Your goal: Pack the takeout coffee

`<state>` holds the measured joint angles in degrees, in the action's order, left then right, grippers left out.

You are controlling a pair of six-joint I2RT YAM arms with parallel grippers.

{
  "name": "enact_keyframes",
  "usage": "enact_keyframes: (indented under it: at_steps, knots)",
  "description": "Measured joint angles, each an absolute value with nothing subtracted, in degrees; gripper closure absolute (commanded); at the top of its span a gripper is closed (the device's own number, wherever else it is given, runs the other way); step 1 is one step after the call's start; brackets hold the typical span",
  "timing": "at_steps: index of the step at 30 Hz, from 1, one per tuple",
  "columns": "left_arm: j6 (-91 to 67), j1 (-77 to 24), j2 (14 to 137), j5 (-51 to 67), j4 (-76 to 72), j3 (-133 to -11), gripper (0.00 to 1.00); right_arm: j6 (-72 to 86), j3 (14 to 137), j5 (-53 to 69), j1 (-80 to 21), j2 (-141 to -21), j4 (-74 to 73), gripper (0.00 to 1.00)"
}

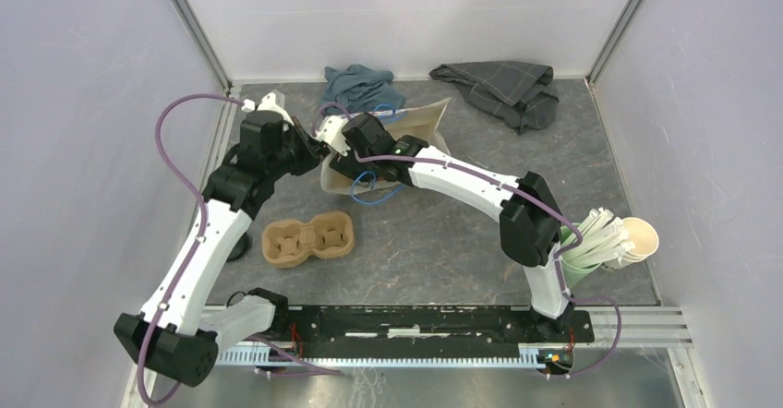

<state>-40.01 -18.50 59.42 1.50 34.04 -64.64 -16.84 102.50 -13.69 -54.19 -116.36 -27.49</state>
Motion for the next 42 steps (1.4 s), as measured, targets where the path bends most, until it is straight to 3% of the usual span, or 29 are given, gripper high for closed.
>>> enact_keyframes:
  at_steps: [8, 17, 25, 42]
  knots:
    - [-41.1, -18.7, 69.4, -0.6, 41.9, -75.7, 0.98, -14.9, 104.0, -9.8, -51.6, -118.2, -27.5, 0.22]
    - [-41.6, -18.4, 70.9, -5.3, 42.7, -76.5, 0.98, -17.2, 109.6, -7.1, -50.8, -123.8, -26.3, 0.22]
    - [-43.0, -18.5, 70.9, -5.8, 42.9, -76.5, 0.98, -17.6, 109.5, -4.7, -50.5, -123.2, -26.9, 0.02]
    - [-48.9, -19.0, 70.5, -5.7, 42.8, -76.5, 0.98, -11.5, 112.3, -1.7, -50.3, -119.0, -40.1, 0.02]
